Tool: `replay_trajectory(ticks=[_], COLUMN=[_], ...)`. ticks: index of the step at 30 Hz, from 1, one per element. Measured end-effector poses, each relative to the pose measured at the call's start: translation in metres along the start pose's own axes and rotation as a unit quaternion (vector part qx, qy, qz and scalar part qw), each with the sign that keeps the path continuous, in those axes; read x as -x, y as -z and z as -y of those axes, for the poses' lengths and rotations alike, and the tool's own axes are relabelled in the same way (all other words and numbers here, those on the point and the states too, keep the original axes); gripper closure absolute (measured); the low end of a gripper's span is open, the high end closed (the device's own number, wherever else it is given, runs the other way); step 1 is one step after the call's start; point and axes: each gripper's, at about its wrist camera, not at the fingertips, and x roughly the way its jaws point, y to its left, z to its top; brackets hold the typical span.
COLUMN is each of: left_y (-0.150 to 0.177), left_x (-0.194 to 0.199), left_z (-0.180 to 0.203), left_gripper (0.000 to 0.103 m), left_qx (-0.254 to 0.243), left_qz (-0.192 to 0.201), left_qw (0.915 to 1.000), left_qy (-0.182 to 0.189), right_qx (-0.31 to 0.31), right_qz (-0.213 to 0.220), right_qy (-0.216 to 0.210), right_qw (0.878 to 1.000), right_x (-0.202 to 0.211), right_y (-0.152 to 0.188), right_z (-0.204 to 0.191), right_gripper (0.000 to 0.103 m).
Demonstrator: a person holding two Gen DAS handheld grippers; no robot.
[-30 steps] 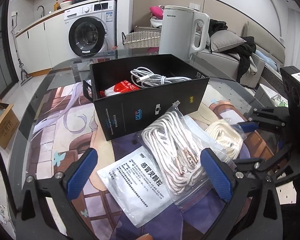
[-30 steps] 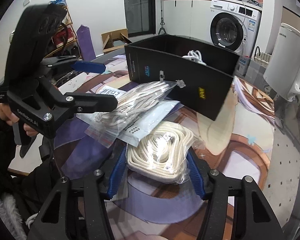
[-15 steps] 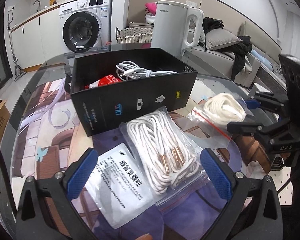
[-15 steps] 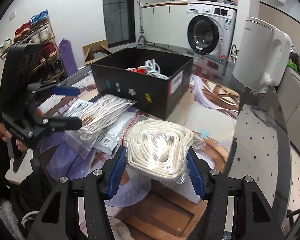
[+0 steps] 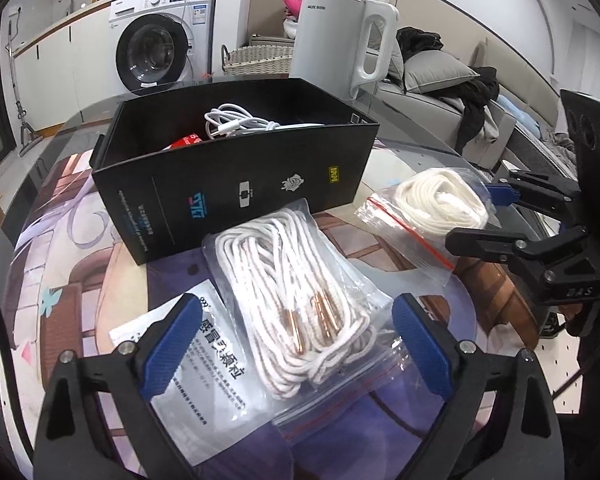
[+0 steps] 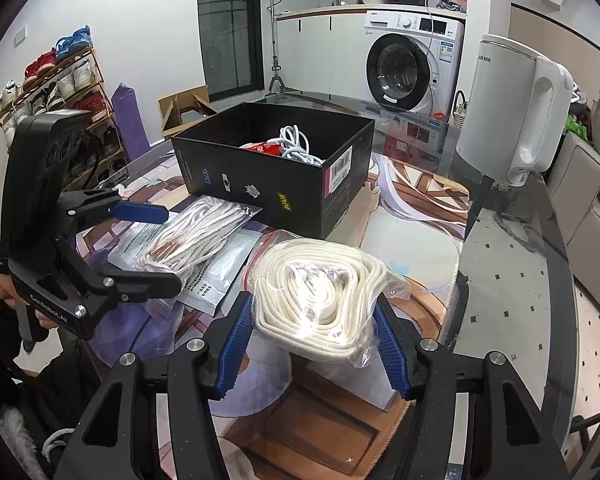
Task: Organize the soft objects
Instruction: 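Close the right gripper on the bagged cream rope while the left grips the bagged white ropes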
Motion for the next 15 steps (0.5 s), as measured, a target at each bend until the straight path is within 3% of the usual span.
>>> replay_trajectory(ticks=[3, 7, 15], left_y=[0.0002, 0.0012, 0.0024], left_x=[-0.0004, 0.0006, 0.0032], left_z=[0.0005, 0.0013, 0.0040], left_gripper=[0.016, 0.037, 0.053], left_qx=[0.000, -0.005, -0.018], left_qz=[0.001, 0.004, 0.010], left_qw=[1.0000, 0.9999, 0.9997], left_qy=[0.002, 0.010, 0.017], right_qx=[0.000, 0.001, 0.002], right_qz=[0.002, 0.001, 0.003], right_qy=[0.000, -0.001, -0.001], right_qw=[1.000, 1.000, 1.000], right_x=[0.0006, 0.0007, 0.0018], right_y=[-0.0003, -0.0005, -0.0010], right_z=[-0.0003, -0.0012, -0.0037], right_gripper=[0.044, 0.044, 0.044])
